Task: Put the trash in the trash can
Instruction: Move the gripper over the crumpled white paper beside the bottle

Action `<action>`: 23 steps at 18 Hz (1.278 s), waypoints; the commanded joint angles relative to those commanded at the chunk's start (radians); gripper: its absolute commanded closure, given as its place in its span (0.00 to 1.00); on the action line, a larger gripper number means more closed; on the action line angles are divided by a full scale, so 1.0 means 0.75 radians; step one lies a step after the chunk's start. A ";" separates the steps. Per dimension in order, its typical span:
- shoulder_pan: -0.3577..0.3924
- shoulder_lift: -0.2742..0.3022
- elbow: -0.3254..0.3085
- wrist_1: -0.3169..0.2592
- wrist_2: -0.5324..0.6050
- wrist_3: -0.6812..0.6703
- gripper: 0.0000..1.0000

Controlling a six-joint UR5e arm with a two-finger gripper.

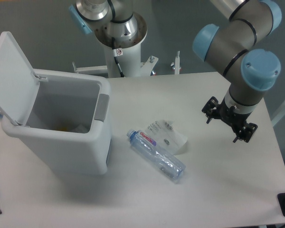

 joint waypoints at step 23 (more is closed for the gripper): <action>-0.106 0.194 -0.482 0.173 -0.016 -0.286 0.00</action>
